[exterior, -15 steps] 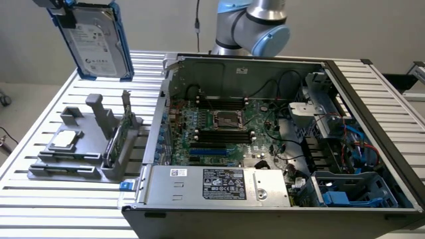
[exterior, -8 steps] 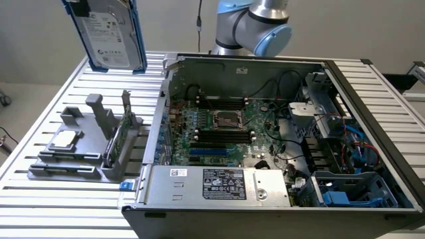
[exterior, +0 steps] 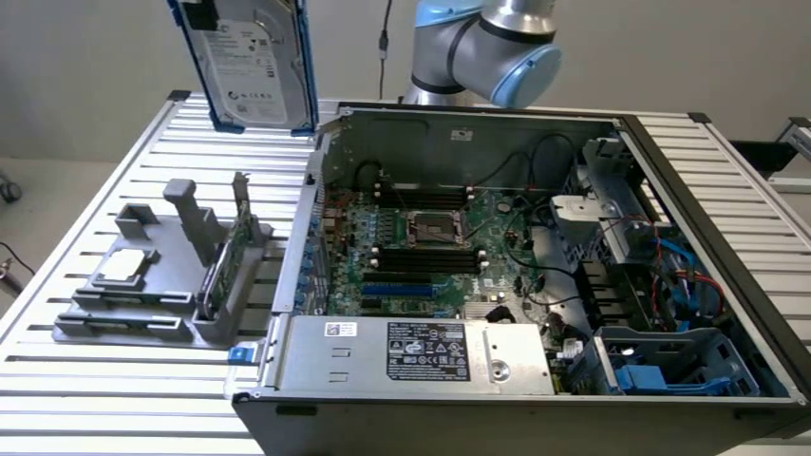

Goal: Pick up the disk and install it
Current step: 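Pick up the disk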

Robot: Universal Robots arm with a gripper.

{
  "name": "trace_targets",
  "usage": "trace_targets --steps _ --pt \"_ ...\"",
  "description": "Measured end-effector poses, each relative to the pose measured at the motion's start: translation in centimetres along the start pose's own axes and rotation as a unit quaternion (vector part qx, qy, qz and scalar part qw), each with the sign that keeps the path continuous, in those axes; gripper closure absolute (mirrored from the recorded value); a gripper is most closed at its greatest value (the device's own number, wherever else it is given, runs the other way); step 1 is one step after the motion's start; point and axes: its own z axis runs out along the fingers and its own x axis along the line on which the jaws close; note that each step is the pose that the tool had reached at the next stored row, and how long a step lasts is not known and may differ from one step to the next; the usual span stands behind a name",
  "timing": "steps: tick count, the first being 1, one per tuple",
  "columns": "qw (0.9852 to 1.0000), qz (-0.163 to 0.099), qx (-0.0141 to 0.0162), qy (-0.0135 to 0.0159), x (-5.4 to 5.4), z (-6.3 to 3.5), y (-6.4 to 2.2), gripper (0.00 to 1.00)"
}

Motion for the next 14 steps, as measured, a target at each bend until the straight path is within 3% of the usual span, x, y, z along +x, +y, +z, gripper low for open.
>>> trace_targets --steps 3,6,10,14 --pt "1.0000 0.000 -0.0001 -0.0064 0.2 -0.02 -1.40 0.67" --pt "0.9999 0.000 -0.0002 -0.0108 0.5 -0.04 -2.75 0.67" --pt "0.9999 0.000 0.0002 -0.0125 1.2 -0.09 -4.45 0.67" --pt "0.9999 0.000 0.0043 -0.0126 2.0 -0.13 -5.23 0.67"
